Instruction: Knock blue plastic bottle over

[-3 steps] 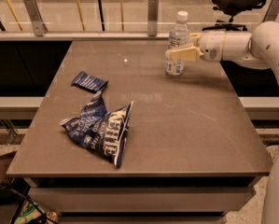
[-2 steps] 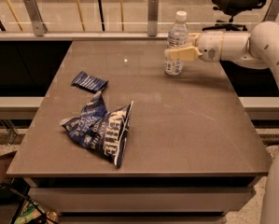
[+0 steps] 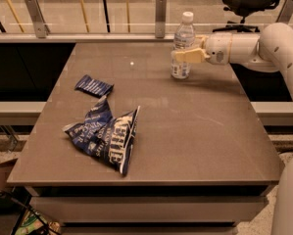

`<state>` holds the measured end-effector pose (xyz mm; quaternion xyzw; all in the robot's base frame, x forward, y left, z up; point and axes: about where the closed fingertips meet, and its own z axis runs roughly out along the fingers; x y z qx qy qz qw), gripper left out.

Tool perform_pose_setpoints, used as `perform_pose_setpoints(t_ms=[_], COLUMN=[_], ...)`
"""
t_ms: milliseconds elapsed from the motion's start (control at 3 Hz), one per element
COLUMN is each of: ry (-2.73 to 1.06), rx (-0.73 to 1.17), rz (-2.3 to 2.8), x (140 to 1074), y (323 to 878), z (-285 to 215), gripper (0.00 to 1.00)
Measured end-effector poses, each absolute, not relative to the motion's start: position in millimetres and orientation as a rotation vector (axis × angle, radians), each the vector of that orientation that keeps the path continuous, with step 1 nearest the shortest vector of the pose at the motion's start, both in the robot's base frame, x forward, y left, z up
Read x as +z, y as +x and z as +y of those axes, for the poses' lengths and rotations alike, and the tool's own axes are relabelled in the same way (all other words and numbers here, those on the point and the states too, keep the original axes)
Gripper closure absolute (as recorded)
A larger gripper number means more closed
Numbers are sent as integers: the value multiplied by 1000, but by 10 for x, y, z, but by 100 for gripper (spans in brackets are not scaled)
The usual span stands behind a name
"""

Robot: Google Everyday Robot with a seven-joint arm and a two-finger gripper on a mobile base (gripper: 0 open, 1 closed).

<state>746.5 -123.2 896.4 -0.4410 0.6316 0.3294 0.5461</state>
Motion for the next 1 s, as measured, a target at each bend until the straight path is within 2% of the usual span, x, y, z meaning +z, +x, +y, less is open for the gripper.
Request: perform_pose_setpoints(t_ms=[1000], ry=[-1043], rx=[626], rz=[1675], x=[9183], y=[7230], z=[-1463], gripper=[100])
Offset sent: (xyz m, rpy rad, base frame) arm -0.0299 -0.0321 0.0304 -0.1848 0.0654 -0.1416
